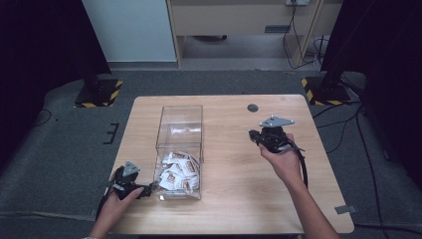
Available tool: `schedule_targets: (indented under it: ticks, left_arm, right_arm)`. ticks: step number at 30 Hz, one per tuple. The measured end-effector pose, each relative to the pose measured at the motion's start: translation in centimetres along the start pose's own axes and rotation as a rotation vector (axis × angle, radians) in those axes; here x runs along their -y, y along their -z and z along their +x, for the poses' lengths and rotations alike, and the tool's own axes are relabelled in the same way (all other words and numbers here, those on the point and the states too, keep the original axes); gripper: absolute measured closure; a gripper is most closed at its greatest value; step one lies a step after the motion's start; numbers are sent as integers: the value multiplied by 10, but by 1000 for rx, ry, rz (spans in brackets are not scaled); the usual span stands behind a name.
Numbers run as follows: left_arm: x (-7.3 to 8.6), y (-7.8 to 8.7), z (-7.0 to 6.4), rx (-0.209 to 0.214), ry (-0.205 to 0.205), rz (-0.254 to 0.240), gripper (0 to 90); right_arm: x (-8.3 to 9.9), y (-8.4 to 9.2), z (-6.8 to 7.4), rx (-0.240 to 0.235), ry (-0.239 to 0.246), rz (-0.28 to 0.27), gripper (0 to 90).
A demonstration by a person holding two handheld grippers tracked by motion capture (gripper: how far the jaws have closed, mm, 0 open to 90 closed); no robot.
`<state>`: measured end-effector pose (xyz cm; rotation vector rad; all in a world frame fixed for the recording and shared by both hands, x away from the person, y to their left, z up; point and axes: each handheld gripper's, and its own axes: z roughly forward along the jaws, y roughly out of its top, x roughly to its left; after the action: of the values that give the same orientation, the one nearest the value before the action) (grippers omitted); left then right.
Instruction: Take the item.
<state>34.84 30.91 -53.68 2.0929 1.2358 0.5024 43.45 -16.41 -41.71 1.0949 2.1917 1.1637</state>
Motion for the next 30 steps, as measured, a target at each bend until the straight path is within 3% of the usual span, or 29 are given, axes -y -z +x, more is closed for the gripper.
schedule_targets:
  ticks: [16, 30]
  left_arm:
    - [0, 0, 0, 0, 0, 0, 0]
    - [0, 0, 0, 0, 0, 0, 0]
  right_arm:
    - [16, -22, -18, 18, -36, 26, 874]
    - [28, -31, -24, 25, -46, 36, 875]
